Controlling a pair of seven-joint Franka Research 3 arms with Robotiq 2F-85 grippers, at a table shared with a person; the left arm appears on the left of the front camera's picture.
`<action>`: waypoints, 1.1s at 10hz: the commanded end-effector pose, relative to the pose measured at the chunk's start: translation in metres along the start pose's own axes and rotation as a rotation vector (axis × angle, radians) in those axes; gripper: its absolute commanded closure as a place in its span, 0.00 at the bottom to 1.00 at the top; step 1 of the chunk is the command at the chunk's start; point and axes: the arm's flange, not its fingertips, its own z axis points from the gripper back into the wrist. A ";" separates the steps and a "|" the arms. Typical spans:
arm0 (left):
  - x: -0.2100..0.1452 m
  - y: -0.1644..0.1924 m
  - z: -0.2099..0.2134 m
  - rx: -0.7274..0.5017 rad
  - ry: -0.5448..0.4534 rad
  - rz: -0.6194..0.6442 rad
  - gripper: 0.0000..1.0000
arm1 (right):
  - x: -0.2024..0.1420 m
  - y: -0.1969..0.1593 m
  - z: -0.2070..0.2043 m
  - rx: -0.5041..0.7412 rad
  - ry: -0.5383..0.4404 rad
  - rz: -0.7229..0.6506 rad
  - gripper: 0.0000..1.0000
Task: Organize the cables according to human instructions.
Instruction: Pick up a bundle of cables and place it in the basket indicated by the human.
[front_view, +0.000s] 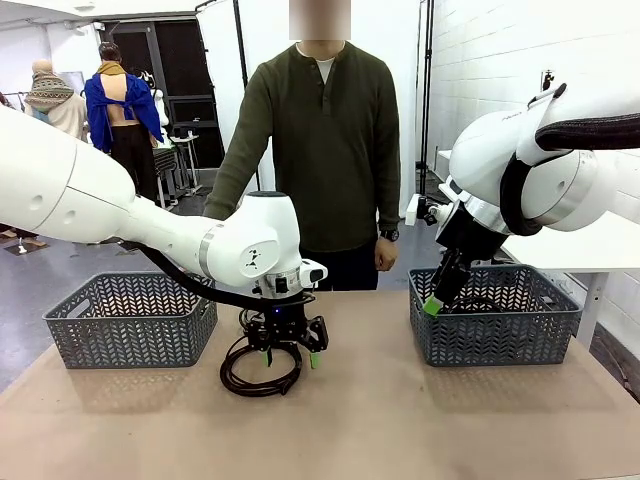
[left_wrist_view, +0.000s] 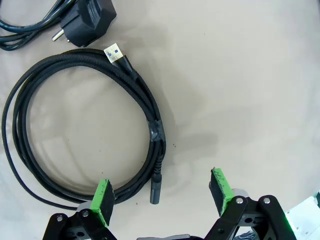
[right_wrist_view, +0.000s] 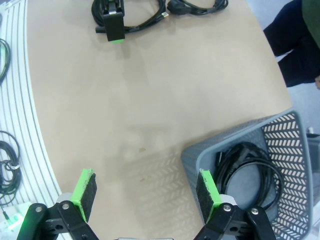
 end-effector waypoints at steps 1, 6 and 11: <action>0.006 -0.003 -0.002 0.025 -0.002 0.043 0.00 | 0.003 -0.003 0.000 -0.001 0.013 0.000 0.00; 0.016 0.001 -0.017 0.029 -0.028 0.078 0.00 | 0.003 -0.003 0.000 -0.001 0.013 0.000 0.00; 0.021 0.001 -0.025 0.024 -0.038 0.096 0.00 | 0.003 -0.003 0.000 -0.001 0.013 0.000 0.00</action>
